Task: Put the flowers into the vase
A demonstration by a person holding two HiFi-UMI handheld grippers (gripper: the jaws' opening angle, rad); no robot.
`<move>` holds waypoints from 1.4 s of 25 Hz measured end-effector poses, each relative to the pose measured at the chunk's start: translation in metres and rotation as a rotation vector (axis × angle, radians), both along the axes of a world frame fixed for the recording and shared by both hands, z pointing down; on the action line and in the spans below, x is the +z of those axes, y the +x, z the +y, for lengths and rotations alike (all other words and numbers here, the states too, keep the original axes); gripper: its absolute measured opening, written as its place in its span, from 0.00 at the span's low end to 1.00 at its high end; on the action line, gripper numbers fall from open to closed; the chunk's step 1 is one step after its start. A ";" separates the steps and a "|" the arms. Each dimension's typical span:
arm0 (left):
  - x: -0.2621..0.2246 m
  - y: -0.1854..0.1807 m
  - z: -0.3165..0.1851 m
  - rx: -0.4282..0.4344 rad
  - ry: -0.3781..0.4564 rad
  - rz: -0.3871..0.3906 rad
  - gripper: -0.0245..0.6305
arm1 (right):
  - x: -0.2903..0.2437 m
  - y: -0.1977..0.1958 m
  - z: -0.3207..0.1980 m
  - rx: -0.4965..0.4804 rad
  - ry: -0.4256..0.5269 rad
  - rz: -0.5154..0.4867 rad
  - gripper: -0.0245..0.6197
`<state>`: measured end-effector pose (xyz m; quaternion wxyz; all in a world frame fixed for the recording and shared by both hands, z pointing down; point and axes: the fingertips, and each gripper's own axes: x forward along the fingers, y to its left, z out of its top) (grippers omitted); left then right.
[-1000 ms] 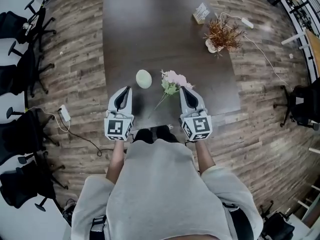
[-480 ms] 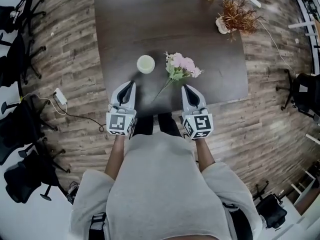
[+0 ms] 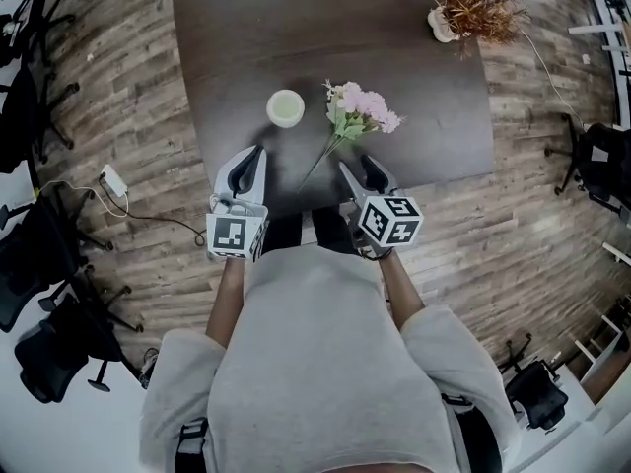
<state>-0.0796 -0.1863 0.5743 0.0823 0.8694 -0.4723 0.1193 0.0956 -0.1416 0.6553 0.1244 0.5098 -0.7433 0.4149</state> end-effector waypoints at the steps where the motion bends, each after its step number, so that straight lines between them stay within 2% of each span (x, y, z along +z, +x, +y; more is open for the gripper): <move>1: 0.001 -0.001 0.000 0.001 -0.001 -0.002 0.05 | 0.005 -0.001 0.000 0.035 -0.038 -0.034 0.45; 3: 0.001 -0.002 -0.001 0.001 -0.001 -0.006 0.05 | 0.015 -0.003 0.000 0.074 -0.088 -0.071 0.54; 4: 0.001 -0.003 -0.002 0.001 -0.001 -0.007 0.05 | 0.019 -0.002 0.000 0.086 -0.102 -0.077 0.56; 8: -0.001 -0.006 -0.005 0.003 0.003 -0.006 0.05 | 0.034 0.002 0.004 0.124 -0.162 -0.072 0.56; 11: -0.001 -0.009 -0.007 0.005 0.000 -0.003 0.05 | 0.045 0.007 0.007 0.238 -0.237 -0.102 0.54; 14: -0.001 -0.010 -0.007 0.009 -0.003 -0.003 0.05 | 0.049 0.008 0.007 0.332 -0.274 -0.142 0.55; 22: -0.001 -0.015 -0.010 0.015 -0.001 -0.002 0.05 | 0.057 -0.011 -0.008 0.297 -0.269 -0.086 0.51; 26: -0.002 -0.025 -0.010 0.000 -0.014 -0.002 0.05 | 0.065 -0.013 -0.023 0.293 -0.292 -0.067 0.42; 30: -0.005 -0.035 -0.011 -0.018 -0.005 0.000 0.05 | 0.071 -0.008 -0.036 0.317 -0.340 -0.113 0.36; 35: -0.001 -0.042 -0.012 -0.032 -0.012 0.001 0.05 | 0.077 -0.007 -0.042 0.288 -0.366 -0.091 0.27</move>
